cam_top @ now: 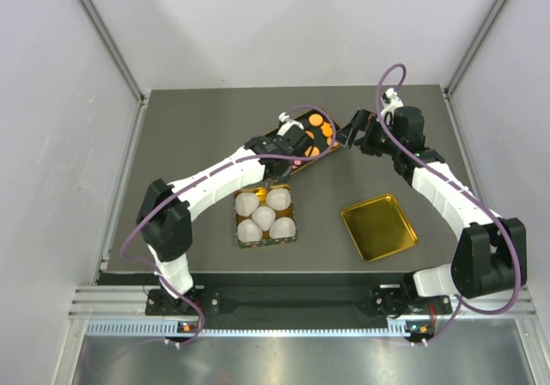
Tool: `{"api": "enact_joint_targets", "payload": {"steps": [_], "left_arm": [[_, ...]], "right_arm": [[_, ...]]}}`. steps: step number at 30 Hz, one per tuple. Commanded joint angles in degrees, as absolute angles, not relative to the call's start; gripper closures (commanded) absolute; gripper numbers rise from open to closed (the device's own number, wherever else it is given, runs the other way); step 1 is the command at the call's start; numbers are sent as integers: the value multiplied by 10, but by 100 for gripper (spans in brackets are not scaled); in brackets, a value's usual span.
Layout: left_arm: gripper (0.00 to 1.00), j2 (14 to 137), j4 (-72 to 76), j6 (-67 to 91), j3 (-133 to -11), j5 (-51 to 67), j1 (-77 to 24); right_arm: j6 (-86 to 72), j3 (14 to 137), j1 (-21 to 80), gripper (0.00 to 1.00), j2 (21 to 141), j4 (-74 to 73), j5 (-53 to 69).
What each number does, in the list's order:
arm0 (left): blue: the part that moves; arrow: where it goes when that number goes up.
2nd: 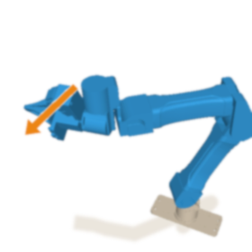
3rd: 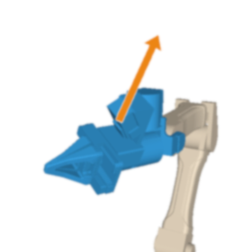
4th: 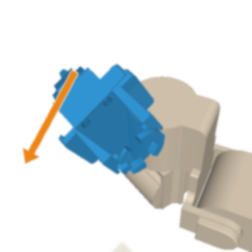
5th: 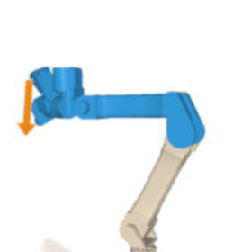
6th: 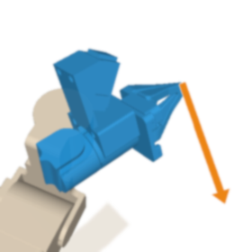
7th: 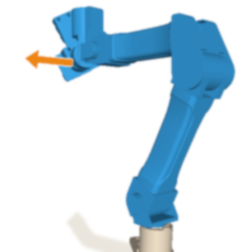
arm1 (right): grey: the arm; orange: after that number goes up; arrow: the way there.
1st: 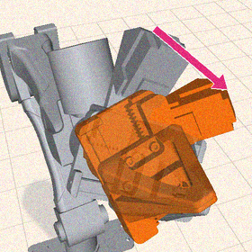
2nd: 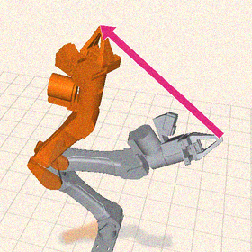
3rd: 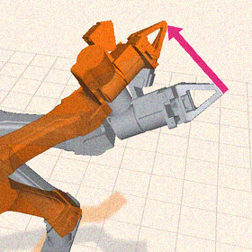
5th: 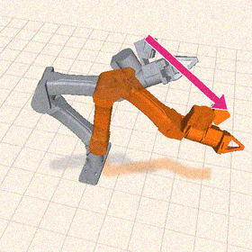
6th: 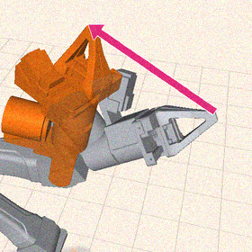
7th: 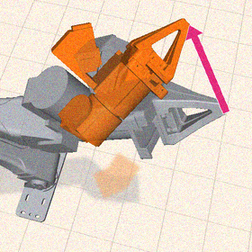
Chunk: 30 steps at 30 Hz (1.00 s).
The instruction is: Pack the cookies
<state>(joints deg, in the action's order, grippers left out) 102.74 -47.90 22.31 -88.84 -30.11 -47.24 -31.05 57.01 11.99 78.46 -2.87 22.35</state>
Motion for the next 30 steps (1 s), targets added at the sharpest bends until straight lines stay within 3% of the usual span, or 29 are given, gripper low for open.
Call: {"api": "enact_joint_targets", "payload": {"steps": [1, 12, 30], "left_arm": [[57, 1029, -487, 214, -918, -324, -475], [59, 950, -492, 228, -901, -285, -476], [59, 735, -503, 290, -727, -180, -487]], "right_arm": [[-299, 594, 126, 0, 783, -10, 225], [-295, 595, 126, 0, 787, -12, 221], [-285, 601, 127, 0, 803, -21, 210]]}}
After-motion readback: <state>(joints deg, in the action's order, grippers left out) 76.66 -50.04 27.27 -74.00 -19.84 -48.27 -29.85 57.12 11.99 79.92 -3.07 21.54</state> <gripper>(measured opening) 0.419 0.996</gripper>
